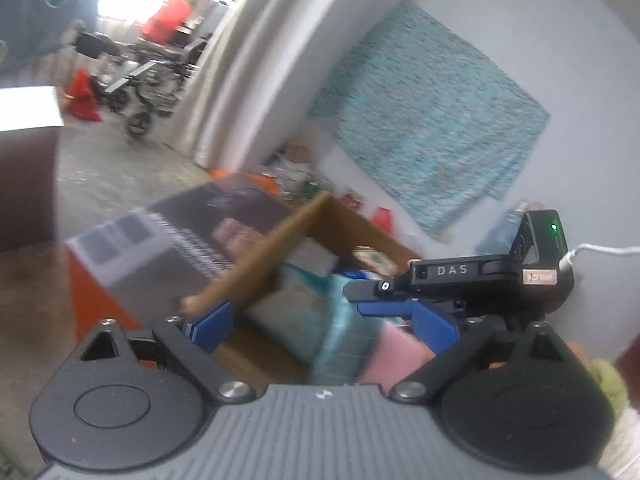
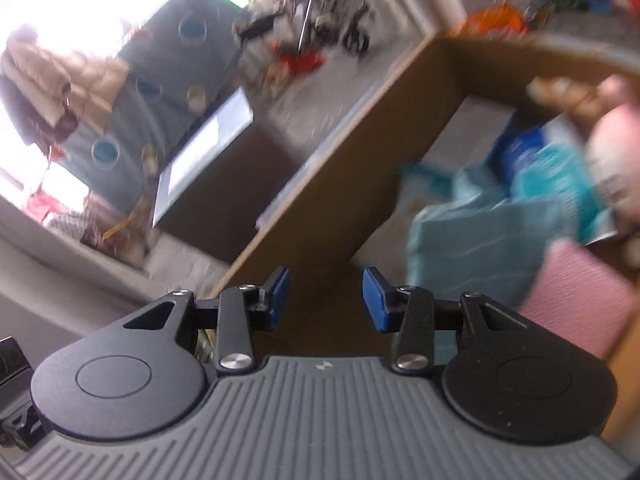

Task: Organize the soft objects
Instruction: 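Open the right gripper to drop the pink cloth in the box, then move the right tool back over the table to the striped towel, then grasp the orange-and-white striped rolled towel with the right gripper, then lift the striped towel with the right gripper and carry into the box, then open the right gripper to release the striped towel in the box, then move the right tool back over the table clutter, then grasp the white strawberry yogurt cup with the right gripper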

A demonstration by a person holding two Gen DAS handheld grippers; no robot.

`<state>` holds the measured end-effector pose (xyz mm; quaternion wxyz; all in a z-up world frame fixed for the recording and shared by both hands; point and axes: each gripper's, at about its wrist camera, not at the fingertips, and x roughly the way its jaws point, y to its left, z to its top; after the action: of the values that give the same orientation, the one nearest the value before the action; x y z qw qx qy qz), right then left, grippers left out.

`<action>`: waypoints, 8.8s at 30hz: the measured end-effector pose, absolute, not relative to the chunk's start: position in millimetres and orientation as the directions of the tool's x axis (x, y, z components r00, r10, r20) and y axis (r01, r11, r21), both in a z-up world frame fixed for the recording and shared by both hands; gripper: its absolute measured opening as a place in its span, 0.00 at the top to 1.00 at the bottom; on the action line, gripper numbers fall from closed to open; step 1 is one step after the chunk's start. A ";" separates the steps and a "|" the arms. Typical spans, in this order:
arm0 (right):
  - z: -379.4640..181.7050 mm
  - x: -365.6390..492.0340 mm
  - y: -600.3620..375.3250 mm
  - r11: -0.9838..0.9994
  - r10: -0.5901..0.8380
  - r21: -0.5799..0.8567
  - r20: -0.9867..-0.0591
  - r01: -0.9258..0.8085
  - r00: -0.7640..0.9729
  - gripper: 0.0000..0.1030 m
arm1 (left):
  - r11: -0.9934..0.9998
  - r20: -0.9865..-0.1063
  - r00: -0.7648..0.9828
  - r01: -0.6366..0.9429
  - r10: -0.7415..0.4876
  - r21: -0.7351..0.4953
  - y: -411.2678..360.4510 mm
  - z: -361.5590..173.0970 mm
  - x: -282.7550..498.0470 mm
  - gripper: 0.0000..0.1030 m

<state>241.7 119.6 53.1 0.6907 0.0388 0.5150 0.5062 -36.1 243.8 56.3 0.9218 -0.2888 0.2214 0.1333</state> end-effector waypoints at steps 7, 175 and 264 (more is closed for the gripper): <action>15.4 255.4 158.4 0.606 0.622 0.470 -0.783 -0.642 0.014 0.61 | 0.754 -0.507 0.852 -0.418 0.132 -0.507 267.7 36.6 -50.4 0.06; -60.5 245.4 124.4 0.554 0.806 0.823 -0.568 -0.128 -0.163 0.62 | 0.939 -0.535 0.834 -0.280 0.135 -0.200 229.4 55.3 2.0 0.38; -59.1 131.6 -390.9 0.614 0.561 0.789 -0.428 -0.009 0.709 0.35 | 0.814 -0.576 0.609 0.549 -0.545 -0.189 -87.1 -56.8 24.6 0.05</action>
<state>131.6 -390.9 -59.1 0.8311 0.4046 0.3409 0.1715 24.6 -87.1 -56.8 0.8970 0.0034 0.3200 -0.3049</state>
